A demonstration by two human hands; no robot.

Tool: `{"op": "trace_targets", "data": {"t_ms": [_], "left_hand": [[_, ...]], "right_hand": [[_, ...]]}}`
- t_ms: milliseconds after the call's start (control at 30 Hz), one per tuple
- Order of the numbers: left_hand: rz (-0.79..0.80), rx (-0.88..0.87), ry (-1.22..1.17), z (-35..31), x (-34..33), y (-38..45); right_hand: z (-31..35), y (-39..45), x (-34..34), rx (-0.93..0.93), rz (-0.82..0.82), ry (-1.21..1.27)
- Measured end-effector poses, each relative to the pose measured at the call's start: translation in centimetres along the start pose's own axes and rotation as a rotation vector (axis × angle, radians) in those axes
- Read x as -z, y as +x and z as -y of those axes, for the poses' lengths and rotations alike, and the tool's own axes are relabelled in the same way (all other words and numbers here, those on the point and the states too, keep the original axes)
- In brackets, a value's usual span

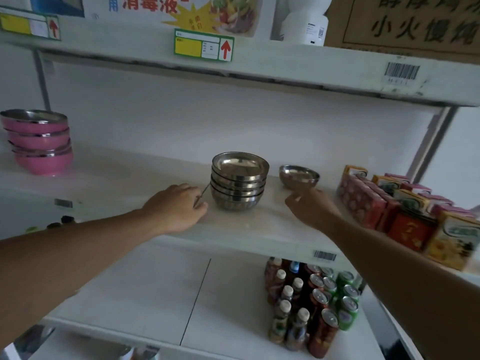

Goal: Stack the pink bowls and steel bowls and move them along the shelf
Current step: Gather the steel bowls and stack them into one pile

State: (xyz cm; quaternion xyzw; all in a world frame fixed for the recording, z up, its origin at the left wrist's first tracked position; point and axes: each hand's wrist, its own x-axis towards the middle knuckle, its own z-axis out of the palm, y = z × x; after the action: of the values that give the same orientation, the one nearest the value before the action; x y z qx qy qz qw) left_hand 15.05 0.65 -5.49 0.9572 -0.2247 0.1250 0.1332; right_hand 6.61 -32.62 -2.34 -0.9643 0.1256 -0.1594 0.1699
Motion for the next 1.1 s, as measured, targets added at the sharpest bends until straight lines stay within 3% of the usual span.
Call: {"op": "trace_targets", "data": {"t_ms": [300, 667, 833, 1100], "left_hand": [[0.126, 0.099, -0.005, -0.3, 0.3, -0.4], [0.067, 0.122, -0.041, -2.2, 1.6, -0.5], [-0.01, 0.103, -0.055, -0.9, 1.8, 0.6], [0.013, 0.078, -0.061, 1.9, -0.6, 6.3]], "right_hand": [[-3.7, -4.8, 2.3, -0.057, -0.017, -0.089], [-7.9, -5.7, 4.4, -0.005, 0.005, 0.021], [-8.6, -5.1, 3.4, 0.023, -0.003, 0.046], [-7.6, -0.4, 2.0, -0.047, -0.034, 0.107]]}}
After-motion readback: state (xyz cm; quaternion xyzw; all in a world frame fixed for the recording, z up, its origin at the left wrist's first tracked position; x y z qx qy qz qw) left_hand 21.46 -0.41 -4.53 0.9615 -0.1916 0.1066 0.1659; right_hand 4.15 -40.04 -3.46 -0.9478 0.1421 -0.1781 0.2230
